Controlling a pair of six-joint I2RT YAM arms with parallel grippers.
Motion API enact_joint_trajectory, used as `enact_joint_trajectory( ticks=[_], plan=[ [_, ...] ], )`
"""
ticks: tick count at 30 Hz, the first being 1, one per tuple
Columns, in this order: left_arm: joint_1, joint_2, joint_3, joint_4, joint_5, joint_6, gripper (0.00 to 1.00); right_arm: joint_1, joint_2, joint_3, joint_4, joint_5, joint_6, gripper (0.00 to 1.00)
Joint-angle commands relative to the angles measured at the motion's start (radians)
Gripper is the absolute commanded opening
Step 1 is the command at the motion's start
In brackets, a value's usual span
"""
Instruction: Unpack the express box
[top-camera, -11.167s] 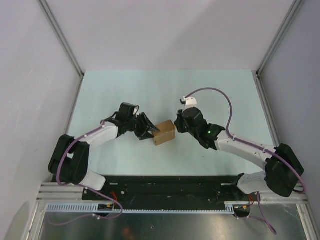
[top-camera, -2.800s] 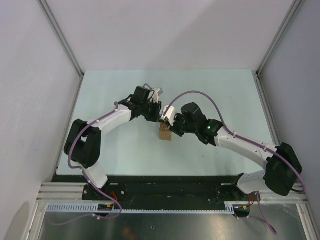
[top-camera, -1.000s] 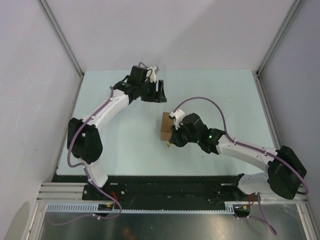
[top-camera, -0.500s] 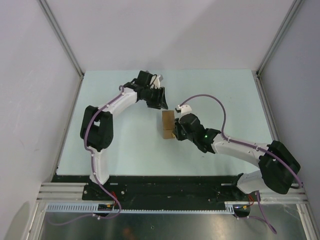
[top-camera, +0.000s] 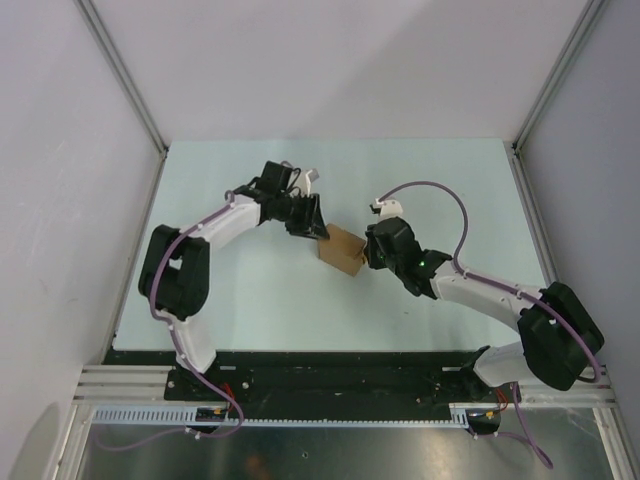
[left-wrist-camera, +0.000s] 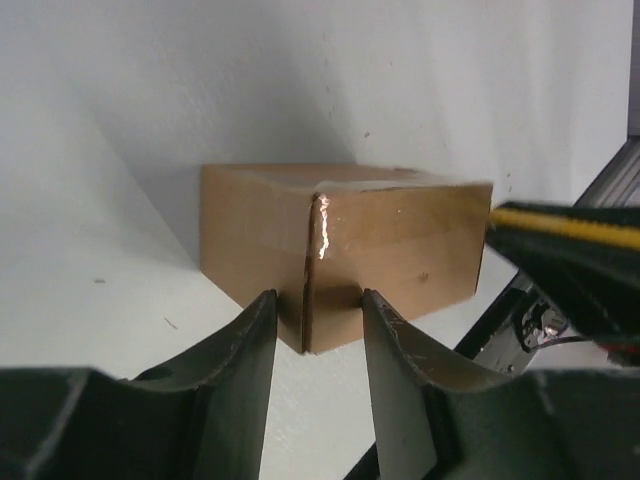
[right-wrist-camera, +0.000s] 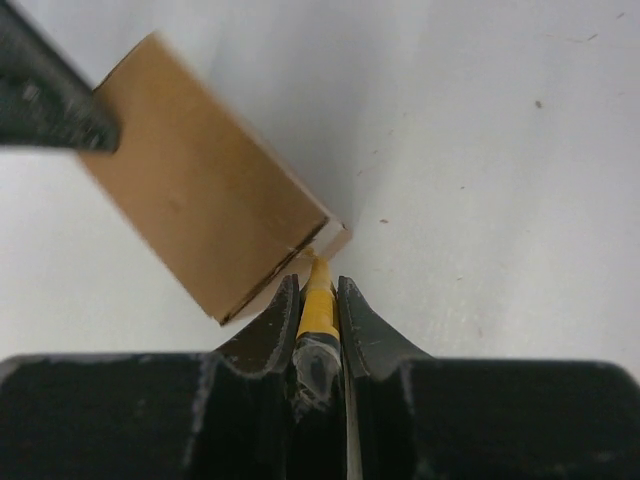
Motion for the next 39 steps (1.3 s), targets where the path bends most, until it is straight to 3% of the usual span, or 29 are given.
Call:
enact_joint_trajectory(
  ticks=[1,7,11,15,21,26,33,39],
  plan=[
    [-0.015,-0.109,-0.091,-0.005,0.086,0.006,0.44,-0.036,-0.026,0.002,0.073,0.025,-0.035,0.0],
    [-0.043,-0.206,-0.183,0.001,0.094,0.009,0.44,-0.082,-0.024,0.001,0.09,0.02,-0.037,0.0],
    [-0.042,-0.272,-0.202,-0.001,-0.006,0.009,0.47,-0.1,-0.059,0.001,0.078,0.063,-0.023,0.0],
    [-0.04,-0.293,-0.137,0.001,-0.075,0.004,0.58,-0.106,-0.101,0.002,0.066,0.071,-0.006,0.0],
    [-0.042,-0.257,-0.019,0.001,-0.104,0.01,0.63,-0.106,-0.136,0.002,0.064,0.092,0.041,0.0],
    [-0.066,-0.235,0.058,0.001,-0.086,0.017,0.5,-0.076,-0.177,0.019,0.006,0.195,0.135,0.0],
    [-0.198,-0.162,0.091,0.004,-0.092,0.015,0.38,0.055,-0.184,0.085,-0.082,0.471,0.316,0.0],
    [-0.239,-0.096,0.096,0.007,-0.147,0.009,0.29,0.119,-0.096,0.174,-0.109,0.543,0.411,0.0]
  ],
)
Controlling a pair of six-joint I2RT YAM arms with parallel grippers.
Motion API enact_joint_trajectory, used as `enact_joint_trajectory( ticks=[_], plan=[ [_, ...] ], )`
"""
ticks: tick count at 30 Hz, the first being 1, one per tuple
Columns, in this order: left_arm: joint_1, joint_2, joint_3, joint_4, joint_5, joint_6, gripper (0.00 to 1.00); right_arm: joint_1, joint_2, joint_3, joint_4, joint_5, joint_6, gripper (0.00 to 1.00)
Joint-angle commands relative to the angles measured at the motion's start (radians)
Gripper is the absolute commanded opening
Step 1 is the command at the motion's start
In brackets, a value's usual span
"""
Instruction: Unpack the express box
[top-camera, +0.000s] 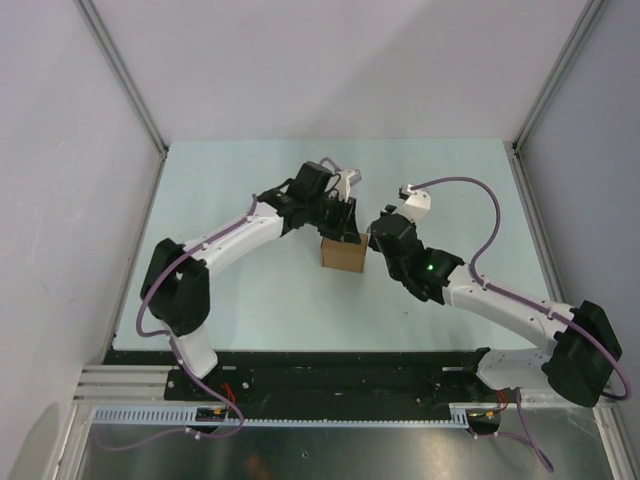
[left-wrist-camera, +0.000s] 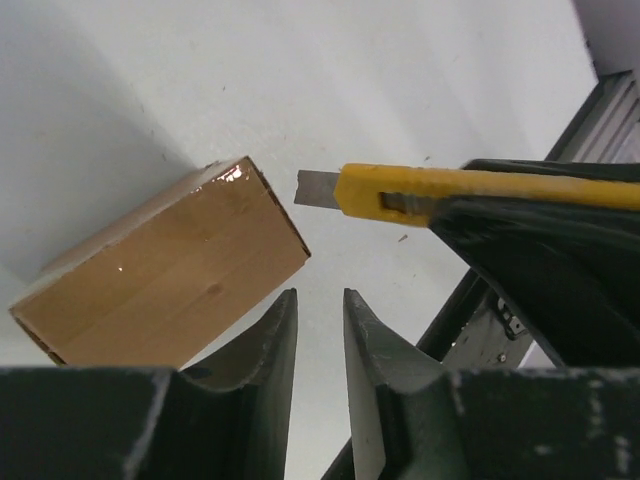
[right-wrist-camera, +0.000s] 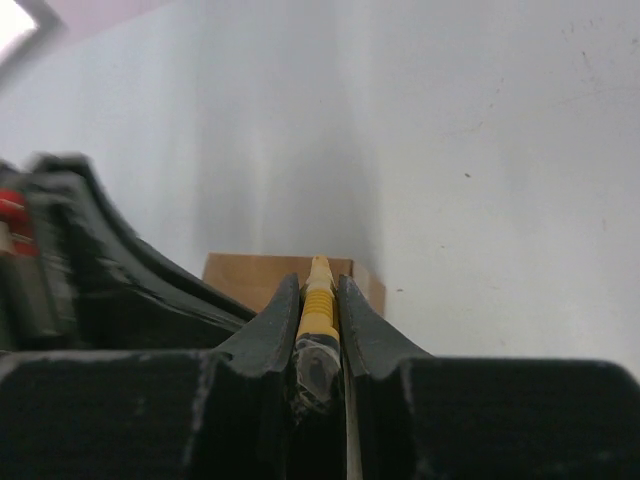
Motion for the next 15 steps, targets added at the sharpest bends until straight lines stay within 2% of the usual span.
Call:
enact_joint_trajectory(
  ticks=[1,6,15],
  plan=[
    [-0.011,0.028,0.029,0.009,-0.058,0.013,0.29,0.032,0.062,0.098,-0.038,0.145,0.126,0.0],
    [-0.013,0.036,-0.003,0.007,-0.095,0.025,0.25,0.045,0.111,0.136,-0.104,0.206,0.177,0.0],
    [-0.013,0.05,-0.065,0.005,-0.141,-0.012,0.23,0.04,0.14,0.136,-0.108,0.228,0.186,0.0]
  ],
)
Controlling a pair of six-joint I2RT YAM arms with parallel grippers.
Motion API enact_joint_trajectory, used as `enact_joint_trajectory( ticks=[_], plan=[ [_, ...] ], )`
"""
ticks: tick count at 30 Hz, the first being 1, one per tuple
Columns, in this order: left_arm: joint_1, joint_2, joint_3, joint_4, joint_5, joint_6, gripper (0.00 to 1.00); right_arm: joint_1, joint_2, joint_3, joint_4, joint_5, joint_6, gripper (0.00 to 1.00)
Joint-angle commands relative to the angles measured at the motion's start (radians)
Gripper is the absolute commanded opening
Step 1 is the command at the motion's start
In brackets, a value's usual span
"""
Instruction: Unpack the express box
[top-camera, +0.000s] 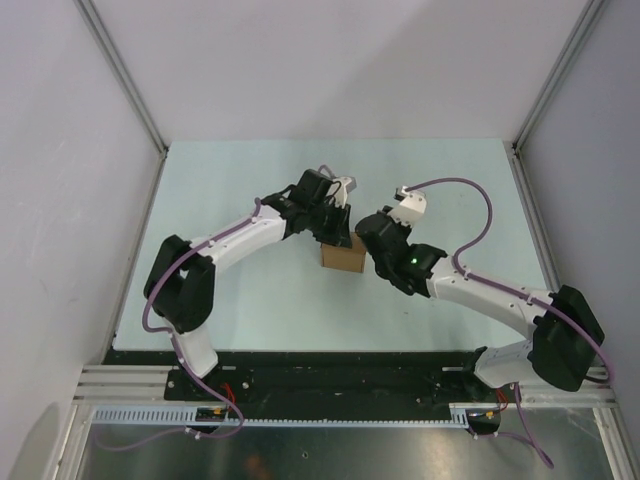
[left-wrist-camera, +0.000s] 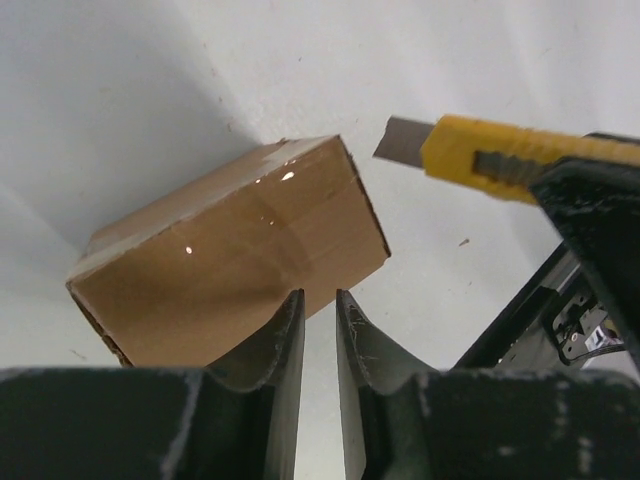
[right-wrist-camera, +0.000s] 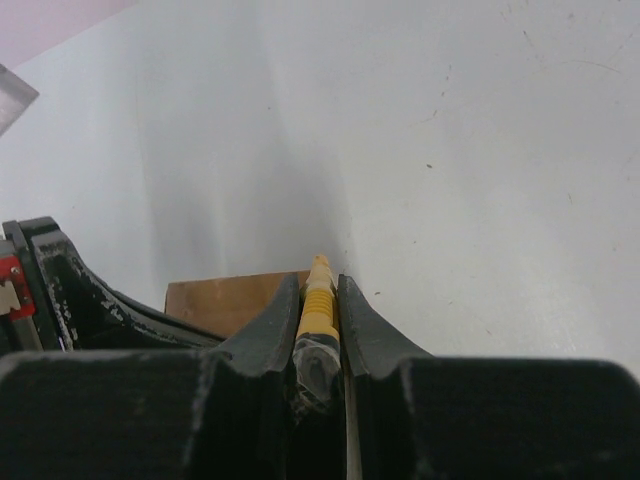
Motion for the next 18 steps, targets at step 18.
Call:
enact_joint_trajectory(
  ticks=[18],
  plan=[
    [0.002,0.022,-0.048,0.011,-0.037,-0.021,0.22,-0.024,0.046,0.041,0.037,0.017,0.011,0.0]
  ],
)
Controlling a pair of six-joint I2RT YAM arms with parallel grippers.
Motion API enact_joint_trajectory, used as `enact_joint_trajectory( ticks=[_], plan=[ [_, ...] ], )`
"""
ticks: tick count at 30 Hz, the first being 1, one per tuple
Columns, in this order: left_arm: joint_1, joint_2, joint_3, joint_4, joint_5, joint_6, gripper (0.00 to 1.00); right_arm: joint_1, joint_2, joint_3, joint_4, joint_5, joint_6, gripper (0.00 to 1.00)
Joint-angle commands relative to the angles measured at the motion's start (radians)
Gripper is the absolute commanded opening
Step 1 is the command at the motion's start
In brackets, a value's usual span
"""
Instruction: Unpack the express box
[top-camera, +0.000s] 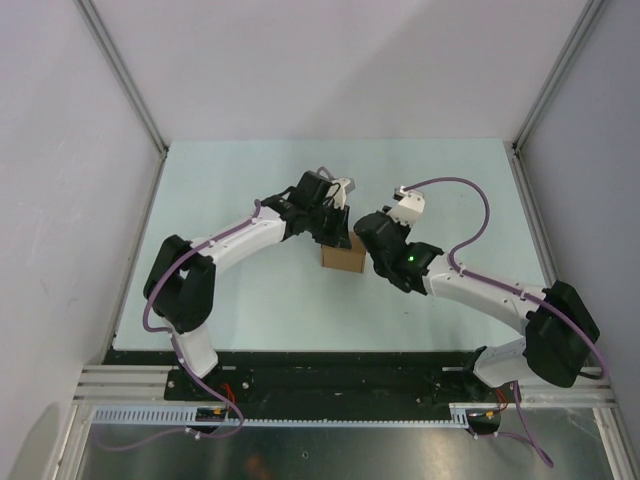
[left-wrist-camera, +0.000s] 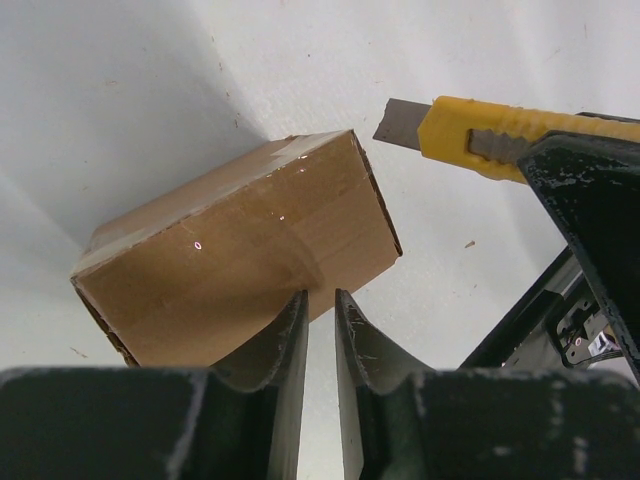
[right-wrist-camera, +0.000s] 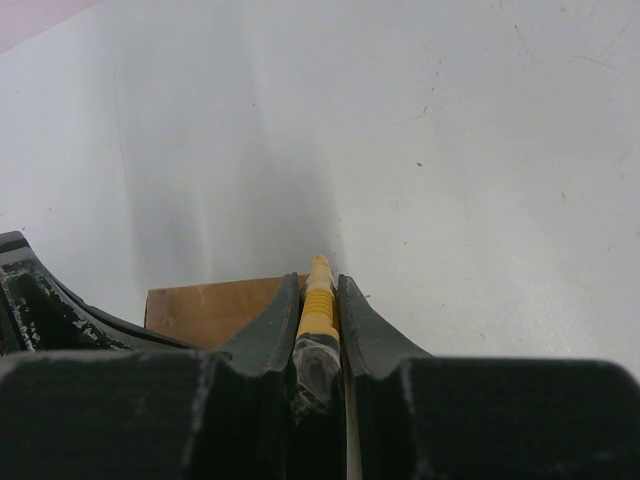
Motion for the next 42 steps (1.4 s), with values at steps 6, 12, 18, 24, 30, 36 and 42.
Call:
enact_joint_trajectory(
  ticks=[6,12,18,24,30,36,42],
  plan=[
    [0.003,0.022,-0.019,-0.008,-0.021,-0.01,0.22,-0.006,0.01,0.04,0.072,-0.009,-0.014,0.0],
    [0.001,0.02,-0.016,-0.011,-0.023,-0.008,0.22,-0.006,0.021,0.04,0.073,-0.012,-0.018,0.0],
    [0.003,0.023,-0.015,-0.011,-0.023,-0.007,0.22,-0.005,0.013,0.04,0.05,0.01,-0.014,0.0],
    [0.001,0.025,-0.015,-0.014,-0.023,-0.005,0.22,0.006,0.001,0.04,0.053,0.028,-0.021,0.0],
    [0.003,0.026,-0.013,-0.014,-0.024,-0.007,0.22,0.006,0.003,0.042,0.052,0.03,-0.026,0.0],
    [0.003,0.028,-0.015,-0.017,-0.023,-0.005,0.22,0.006,0.007,0.04,0.044,0.027,-0.021,0.0],
    [0.003,0.028,-0.015,-0.017,-0.026,-0.004,0.22,0.009,-0.008,0.04,0.04,0.04,-0.033,0.0]
  ],
)
